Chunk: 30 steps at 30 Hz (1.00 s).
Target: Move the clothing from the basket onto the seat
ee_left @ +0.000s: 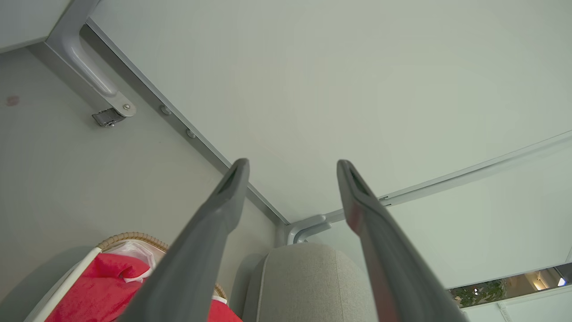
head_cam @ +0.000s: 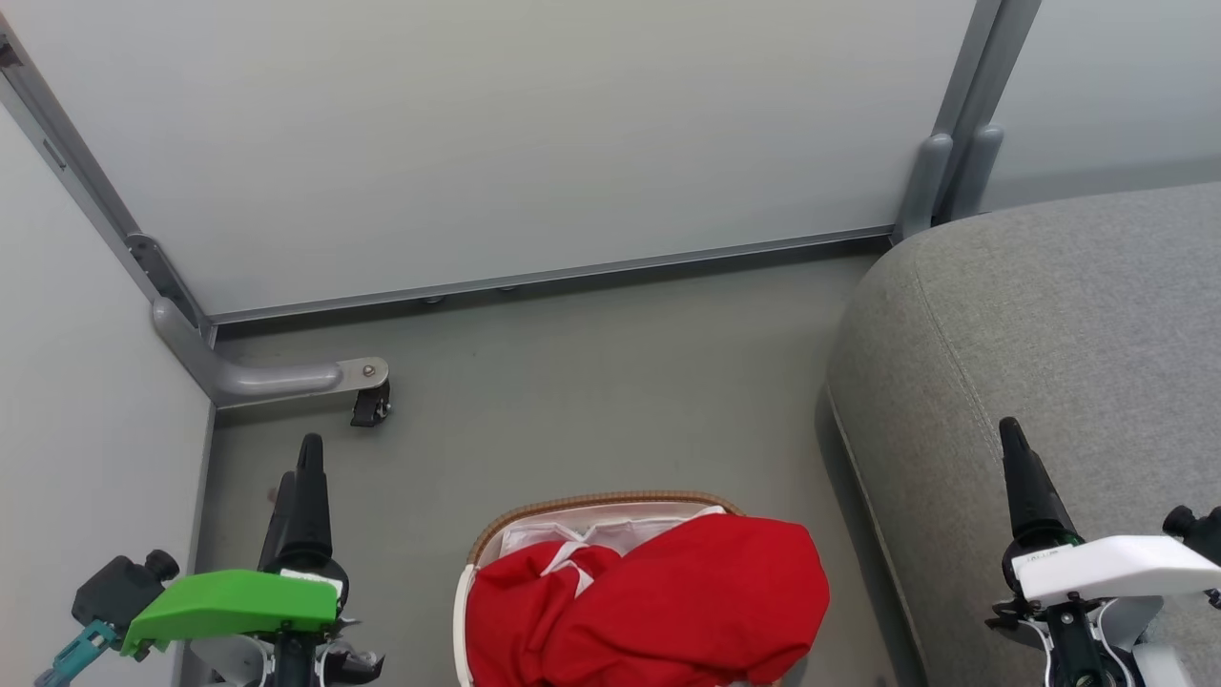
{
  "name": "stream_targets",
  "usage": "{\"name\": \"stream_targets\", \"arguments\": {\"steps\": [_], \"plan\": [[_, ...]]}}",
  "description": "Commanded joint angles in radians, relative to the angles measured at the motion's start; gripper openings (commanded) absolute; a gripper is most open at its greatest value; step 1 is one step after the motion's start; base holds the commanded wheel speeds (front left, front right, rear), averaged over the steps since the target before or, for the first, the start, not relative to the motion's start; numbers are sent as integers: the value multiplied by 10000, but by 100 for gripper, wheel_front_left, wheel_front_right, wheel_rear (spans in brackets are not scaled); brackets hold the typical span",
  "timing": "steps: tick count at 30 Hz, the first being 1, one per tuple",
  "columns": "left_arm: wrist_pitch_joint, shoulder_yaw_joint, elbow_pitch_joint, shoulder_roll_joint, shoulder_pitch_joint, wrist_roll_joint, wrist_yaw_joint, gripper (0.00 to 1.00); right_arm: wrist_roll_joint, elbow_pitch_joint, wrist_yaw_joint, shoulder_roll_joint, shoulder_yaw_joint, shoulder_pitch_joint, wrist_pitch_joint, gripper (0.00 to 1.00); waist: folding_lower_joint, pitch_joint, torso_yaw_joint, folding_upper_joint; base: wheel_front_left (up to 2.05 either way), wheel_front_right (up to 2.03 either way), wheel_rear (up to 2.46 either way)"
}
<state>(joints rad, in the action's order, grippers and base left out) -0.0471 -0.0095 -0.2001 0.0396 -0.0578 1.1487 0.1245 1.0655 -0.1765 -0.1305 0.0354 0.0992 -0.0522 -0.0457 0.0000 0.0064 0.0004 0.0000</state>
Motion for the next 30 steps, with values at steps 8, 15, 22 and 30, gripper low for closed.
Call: {"name": "stream_targets", "arguments": {"steps": [8, 15, 22, 30], "plan": [[-340, -307, 263, 74, -117, -1761, 25, 100, -2024, 528, -2, 89, -166, 83, -350, 100, 0, 19, 0, 0, 0, 0, 0], [-555, -454, 181, 83, -17, -2880, -25, 100, -3172, 471, -2, 99, -271, 149, -563, 100, 0, 30, 2, 0, 0, 0, 0], [-761, -585, -28, 89, 67, -3811, -46, 100, -4202, 305, -3, 110, -367, 207, -770, 100, 0, 40, 16, 0, 0, 0, 0], [-986, -672, -321, 98, 108, -4636, -35, 100, -5252, 144, -2, 121, -540, 265, -991, 100, 0, 42, 43, 0, 0, 0, 0]]}}
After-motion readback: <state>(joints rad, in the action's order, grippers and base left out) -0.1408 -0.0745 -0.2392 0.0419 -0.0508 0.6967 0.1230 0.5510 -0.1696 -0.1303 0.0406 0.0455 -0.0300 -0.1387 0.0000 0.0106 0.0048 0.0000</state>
